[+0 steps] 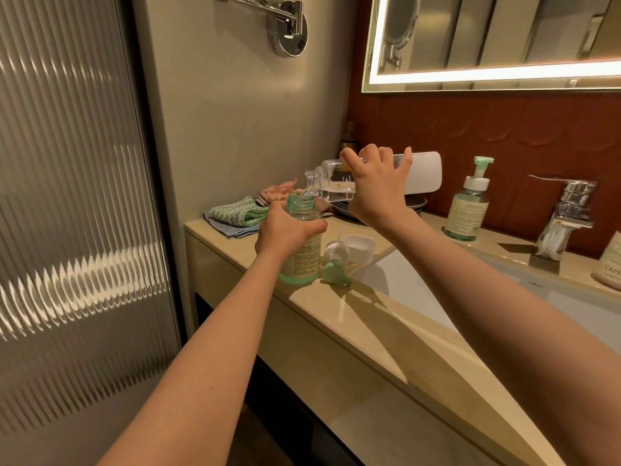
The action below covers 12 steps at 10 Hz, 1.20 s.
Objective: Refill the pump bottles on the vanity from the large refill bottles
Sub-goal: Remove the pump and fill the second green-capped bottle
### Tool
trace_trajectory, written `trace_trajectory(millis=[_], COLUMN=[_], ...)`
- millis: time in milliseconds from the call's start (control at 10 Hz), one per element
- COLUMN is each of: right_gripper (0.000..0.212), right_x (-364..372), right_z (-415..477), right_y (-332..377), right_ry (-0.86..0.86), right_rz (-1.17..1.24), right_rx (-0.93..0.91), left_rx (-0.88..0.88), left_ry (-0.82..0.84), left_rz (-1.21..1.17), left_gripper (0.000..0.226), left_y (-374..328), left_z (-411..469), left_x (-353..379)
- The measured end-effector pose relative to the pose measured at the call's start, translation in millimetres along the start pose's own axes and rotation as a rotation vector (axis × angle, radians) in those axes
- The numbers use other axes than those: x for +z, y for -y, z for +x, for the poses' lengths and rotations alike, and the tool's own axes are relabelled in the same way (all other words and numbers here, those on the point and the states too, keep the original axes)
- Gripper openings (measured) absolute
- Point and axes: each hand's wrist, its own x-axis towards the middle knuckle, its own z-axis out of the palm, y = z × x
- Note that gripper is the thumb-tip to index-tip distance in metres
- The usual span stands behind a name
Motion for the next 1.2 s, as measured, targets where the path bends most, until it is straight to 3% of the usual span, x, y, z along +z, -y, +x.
trace_trajectory(millis=[500,1000,1200], right_gripper=[0.063,0.062,0.063], right_x=[-0.5,-0.1,0.5], right_z=[0.8,1.2,1.5], right_y=[-0.1,-0.2,-0.2], right_ry=[-0.014,-0.020,-0.020], right_rz=[-0.002,-0.004,-0.015], right_rx=[-0.014,-0.019,-0.018], left_rx=[0.025,0.019,0.003], left_ry=[-0.001,-0.001,0.001], left_rz=[0.006,0.000,-0.002], left_gripper=[0.075,0.078,0.094], left_y=[2.7,1.2,-1.3], left_z=[3.1,-0.1,-1.7], left_x=[0.7,-0.6,-0.9])
